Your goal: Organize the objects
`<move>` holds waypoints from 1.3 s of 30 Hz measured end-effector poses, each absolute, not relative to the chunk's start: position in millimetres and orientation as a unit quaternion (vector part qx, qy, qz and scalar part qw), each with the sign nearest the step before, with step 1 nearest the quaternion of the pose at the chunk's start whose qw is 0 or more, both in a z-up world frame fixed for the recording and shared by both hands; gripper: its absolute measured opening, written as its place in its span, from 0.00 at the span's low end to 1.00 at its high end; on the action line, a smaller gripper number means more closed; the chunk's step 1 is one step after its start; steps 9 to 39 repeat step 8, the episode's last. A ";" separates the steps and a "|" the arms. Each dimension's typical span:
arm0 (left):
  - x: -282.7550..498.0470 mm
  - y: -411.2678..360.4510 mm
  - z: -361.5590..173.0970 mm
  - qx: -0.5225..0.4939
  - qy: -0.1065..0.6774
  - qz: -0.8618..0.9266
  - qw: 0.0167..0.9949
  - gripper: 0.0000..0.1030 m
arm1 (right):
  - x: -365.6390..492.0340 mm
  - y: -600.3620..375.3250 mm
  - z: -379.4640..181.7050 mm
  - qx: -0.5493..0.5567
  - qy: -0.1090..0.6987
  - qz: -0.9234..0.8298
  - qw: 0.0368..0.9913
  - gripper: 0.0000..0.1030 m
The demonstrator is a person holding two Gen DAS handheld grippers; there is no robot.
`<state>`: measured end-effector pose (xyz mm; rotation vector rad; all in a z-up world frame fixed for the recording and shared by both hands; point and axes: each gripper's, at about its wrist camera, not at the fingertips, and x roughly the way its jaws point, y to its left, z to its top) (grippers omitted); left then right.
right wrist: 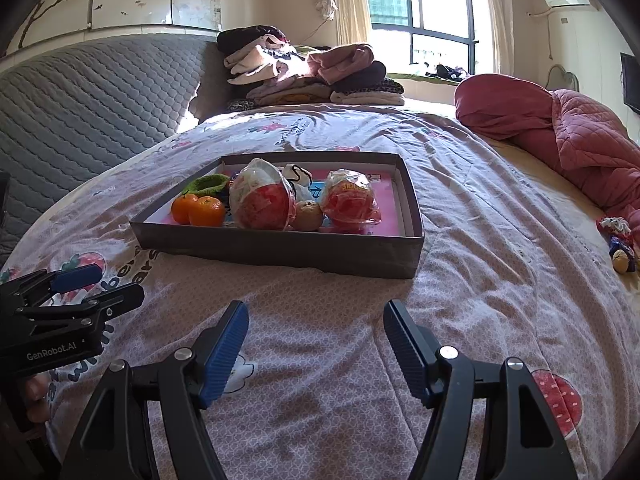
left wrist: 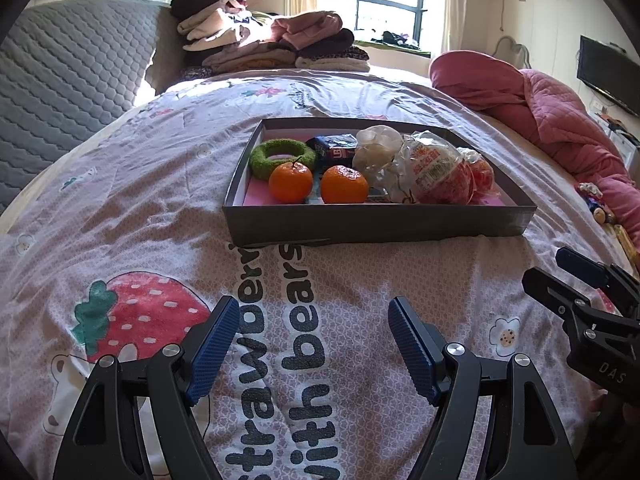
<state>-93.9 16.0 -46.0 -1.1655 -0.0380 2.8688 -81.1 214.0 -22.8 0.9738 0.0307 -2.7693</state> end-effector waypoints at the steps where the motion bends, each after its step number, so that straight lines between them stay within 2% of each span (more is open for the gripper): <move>1: -94.0 15.9 -46.2 -0.377 -0.012 0.926 0.022 0.76 | -81.3 214.0 -23.0 0.330 0.011 -0.938 0.102 0.67; 39: -93.0 15.3 -45.3 -0.373 -0.013 0.927 0.025 0.76 | -81.5 214.5 -24.4 0.332 0.010 -0.938 0.102 0.67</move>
